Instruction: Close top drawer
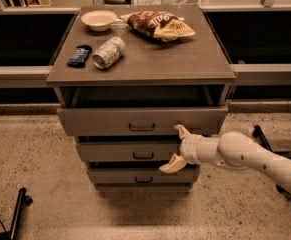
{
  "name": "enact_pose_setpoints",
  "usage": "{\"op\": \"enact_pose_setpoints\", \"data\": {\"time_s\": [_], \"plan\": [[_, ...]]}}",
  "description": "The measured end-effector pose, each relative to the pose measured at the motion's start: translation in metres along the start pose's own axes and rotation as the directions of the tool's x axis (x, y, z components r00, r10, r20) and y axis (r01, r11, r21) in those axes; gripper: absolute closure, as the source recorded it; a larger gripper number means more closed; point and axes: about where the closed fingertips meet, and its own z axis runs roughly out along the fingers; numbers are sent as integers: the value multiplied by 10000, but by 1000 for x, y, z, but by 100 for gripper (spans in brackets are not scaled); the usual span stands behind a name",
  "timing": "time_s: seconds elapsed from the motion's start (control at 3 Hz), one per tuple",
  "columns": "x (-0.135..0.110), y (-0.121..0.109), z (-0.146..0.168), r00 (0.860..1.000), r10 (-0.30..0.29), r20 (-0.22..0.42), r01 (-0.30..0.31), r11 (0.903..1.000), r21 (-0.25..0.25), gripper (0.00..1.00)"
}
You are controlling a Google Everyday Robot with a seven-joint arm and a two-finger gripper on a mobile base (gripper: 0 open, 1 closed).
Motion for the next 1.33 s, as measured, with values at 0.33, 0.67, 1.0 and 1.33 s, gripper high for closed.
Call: {"op": "enact_pose_setpoints", "data": {"time_s": [0.33, 0.67, 1.0, 1.33], "plan": [[0, 0, 0, 10000, -17, -10, 17, 10000, -14, 0], [-1, 8, -3, 9999, 68, 158, -65, 9997, -215, 0], [-16, 27, -17, 9972, 212, 713, -172, 9983, -565, 0], [-18, 28, -19, 9968, 231, 764, -187, 9982, -576, 0]]}}
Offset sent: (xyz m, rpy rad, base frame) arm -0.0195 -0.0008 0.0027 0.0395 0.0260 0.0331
